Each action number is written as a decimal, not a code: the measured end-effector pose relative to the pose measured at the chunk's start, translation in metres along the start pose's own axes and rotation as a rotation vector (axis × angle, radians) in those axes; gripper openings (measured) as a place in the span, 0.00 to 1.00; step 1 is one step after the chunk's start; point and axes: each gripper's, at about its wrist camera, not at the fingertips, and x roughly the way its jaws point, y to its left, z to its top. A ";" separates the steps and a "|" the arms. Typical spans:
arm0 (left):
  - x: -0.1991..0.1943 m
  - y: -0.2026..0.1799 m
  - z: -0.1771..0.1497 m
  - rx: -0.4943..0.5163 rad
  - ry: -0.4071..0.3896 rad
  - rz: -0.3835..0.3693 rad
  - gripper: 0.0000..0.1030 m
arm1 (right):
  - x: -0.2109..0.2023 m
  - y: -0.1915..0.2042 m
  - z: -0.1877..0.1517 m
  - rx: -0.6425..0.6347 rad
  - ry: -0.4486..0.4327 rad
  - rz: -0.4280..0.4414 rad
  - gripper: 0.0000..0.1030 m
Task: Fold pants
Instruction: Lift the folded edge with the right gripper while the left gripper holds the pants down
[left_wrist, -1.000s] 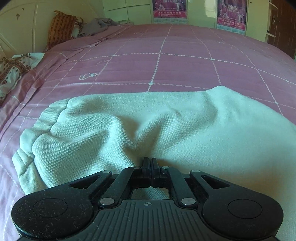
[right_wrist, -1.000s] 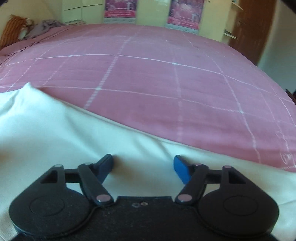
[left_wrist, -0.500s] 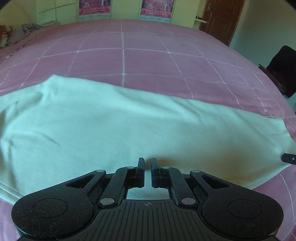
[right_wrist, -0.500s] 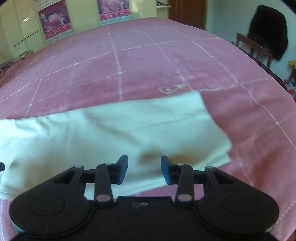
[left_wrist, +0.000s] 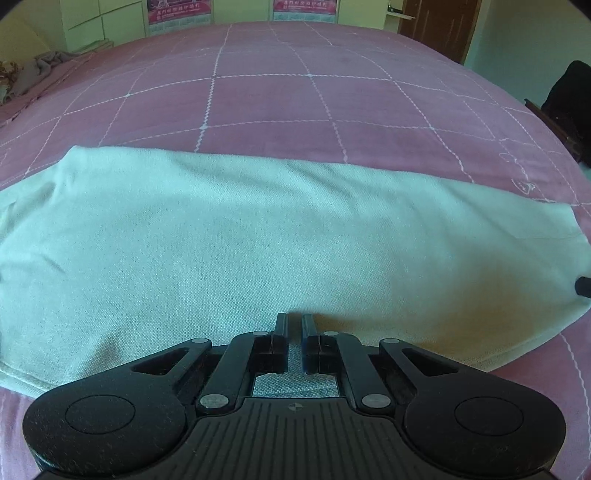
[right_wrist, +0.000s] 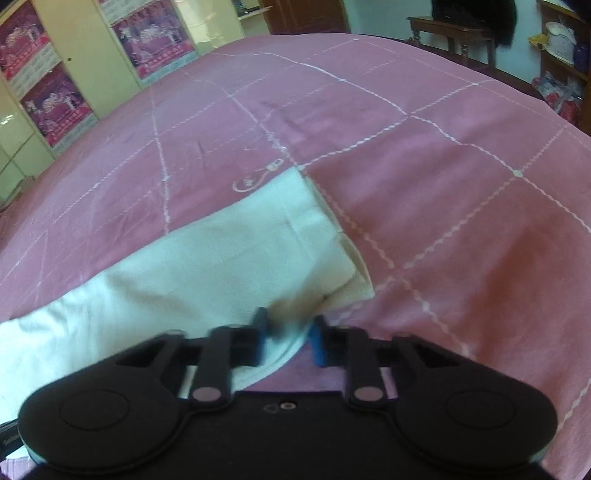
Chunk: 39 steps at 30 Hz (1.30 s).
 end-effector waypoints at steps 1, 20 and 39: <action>0.001 -0.001 -0.001 0.011 -0.005 0.003 0.04 | -0.004 0.002 -0.001 -0.023 -0.019 -0.007 0.10; -0.020 0.071 0.005 -0.025 -0.046 0.085 0.05 | -0.044 0.126 0.011 -0.206 -0.180 0.136 0.09; -0.023 0.195 -0.005 -0.392 0.040 -0.110 0.06 | -0.028 0.271 -0.079 -0.507 0.070 0.378 0.49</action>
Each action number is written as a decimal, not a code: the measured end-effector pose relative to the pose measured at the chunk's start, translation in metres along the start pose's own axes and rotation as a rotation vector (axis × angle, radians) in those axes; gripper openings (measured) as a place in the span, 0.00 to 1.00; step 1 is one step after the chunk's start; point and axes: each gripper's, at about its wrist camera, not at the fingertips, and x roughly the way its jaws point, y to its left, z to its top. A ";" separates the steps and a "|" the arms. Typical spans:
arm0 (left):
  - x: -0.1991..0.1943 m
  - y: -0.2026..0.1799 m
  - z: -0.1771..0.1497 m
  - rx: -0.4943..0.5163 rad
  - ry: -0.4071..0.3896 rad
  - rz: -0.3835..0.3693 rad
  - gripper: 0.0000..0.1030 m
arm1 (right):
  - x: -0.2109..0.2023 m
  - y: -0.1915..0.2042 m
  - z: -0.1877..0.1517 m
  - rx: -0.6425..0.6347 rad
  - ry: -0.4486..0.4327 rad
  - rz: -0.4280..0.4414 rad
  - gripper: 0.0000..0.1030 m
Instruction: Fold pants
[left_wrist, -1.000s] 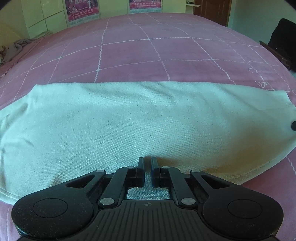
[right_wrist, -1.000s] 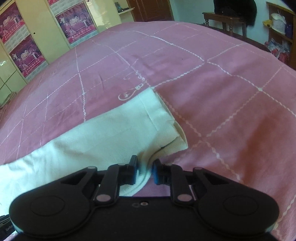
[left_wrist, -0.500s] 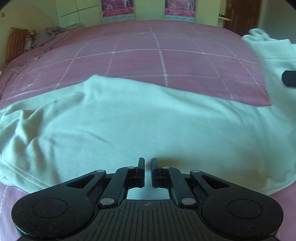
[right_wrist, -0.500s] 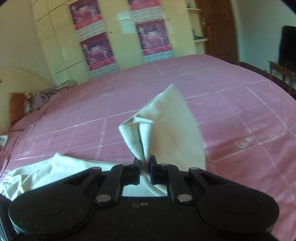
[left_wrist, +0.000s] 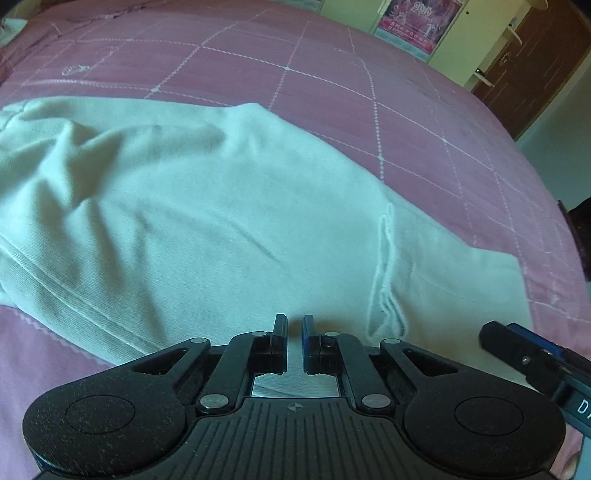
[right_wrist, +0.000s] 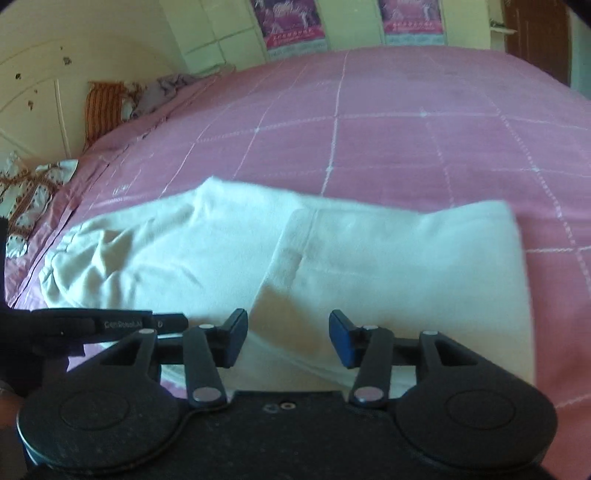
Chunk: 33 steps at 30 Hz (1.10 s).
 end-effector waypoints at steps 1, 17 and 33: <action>0.003 -0.003 0.000 -0.015 0.018 -0.036 0.08 | -0.011 -0.009 0.002 0.001 -0.031 -0.033 0.50; 0.043 -0.063 -0.009 -0.003 -0.006 -0.079 0.34 | -0.028 -0.098 -0.019 0.142 -0.036 -0.217 0.50; -0.044 -0.002 0.014 0.039 -0.208 -0.124 0.19 | -0.030 -0.083 -0.006 0.128 -0.122 -0.208 0.43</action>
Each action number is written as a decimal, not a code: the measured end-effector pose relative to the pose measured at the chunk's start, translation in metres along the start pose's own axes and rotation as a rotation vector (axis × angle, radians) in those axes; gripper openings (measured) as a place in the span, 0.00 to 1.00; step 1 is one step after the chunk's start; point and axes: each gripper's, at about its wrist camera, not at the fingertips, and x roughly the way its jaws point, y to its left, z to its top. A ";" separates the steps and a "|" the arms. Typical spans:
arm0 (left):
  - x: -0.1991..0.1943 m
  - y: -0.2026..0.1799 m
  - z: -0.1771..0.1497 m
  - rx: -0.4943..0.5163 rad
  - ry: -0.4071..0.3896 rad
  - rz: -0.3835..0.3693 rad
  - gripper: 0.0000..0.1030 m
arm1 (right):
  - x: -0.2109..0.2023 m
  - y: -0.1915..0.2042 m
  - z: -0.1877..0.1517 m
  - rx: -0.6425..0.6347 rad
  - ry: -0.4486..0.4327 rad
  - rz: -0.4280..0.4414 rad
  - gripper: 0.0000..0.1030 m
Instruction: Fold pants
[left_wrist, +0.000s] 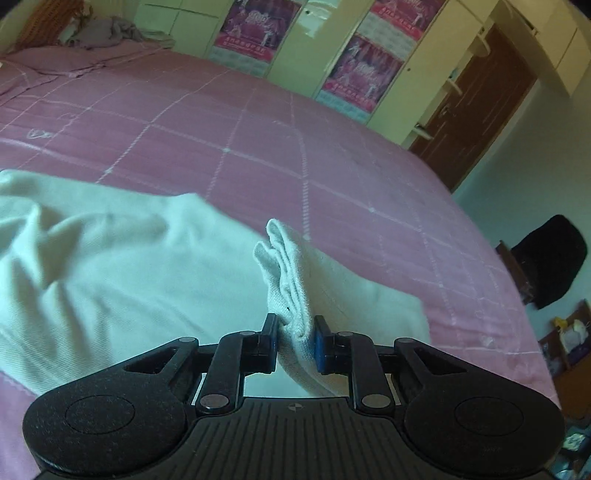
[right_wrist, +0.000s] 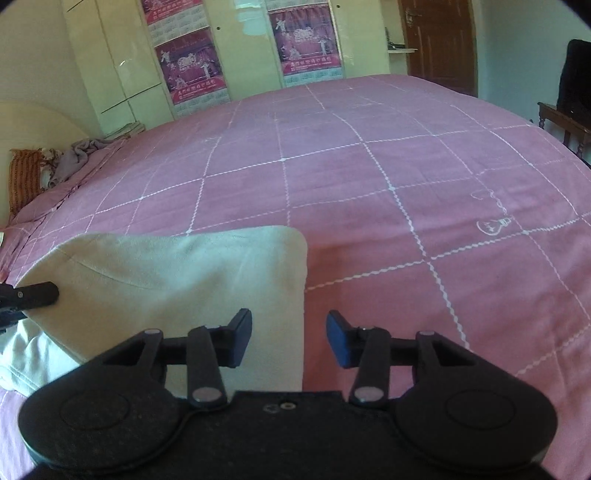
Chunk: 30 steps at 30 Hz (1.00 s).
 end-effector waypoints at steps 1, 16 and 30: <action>0.007 0.011 -0.006 -0.007 0.038 0.031 0.19 | 0.003 0.008 -0.002 -0.026 0.010 0.010 0.43; -0.002 -0.013 -0.012 0.140 -0.016 0.109 0.27 | 0.030 0.061 -0.019 -0.212 0.116 0.007 0.39; 0.061 -0.026 -0.044 0.243 0.125 0.210 0.26 | 0.079 0.069 -0.037 -0.289 0.139 -0.051 0.52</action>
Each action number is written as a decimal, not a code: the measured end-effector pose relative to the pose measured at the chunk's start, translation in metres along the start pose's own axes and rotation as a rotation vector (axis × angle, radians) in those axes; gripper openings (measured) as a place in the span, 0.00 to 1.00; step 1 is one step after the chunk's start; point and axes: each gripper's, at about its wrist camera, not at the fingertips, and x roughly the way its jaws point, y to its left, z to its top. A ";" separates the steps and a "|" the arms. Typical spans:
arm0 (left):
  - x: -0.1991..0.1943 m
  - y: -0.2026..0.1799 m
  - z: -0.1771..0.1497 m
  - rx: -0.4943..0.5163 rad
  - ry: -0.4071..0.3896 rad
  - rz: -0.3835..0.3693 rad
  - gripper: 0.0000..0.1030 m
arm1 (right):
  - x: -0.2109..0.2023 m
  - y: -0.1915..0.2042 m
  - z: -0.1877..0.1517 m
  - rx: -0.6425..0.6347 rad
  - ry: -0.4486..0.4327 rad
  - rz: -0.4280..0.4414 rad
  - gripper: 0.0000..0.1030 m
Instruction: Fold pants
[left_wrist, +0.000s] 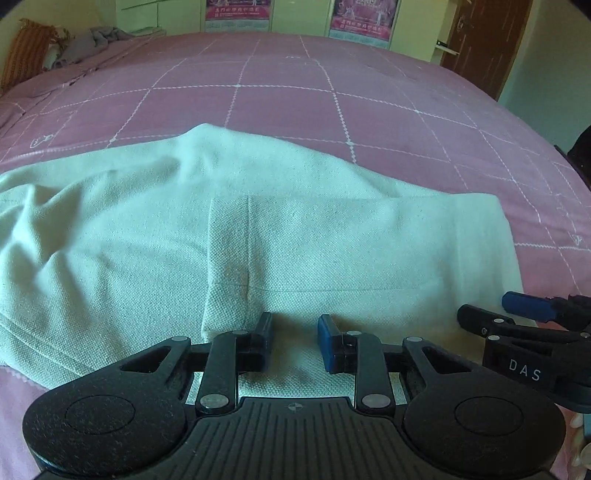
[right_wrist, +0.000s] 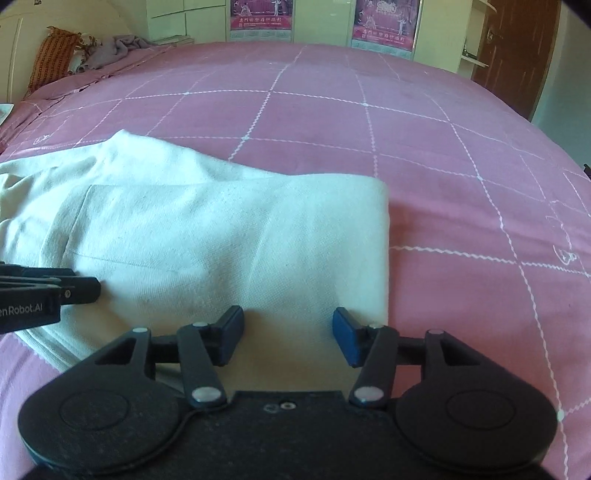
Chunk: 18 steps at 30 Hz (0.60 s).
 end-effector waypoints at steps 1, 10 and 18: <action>0.000 -0.001 0.001 0.006 0.004 0.002 0.26 | 0.000 0.000 0.000 0.002 0.001 0.000 0.52; -0.005 -0.009 0.025 0.048 -0.047 0.051 0.27 | -0.009 0.002 0.016 -0.007 -0.010 0.010 0.51; 0.034 -0.007 0.047 0.058 0.001 0.056 0.26 | 0.025 0.012 0.061 0.020 -0.007 -0.016 0.55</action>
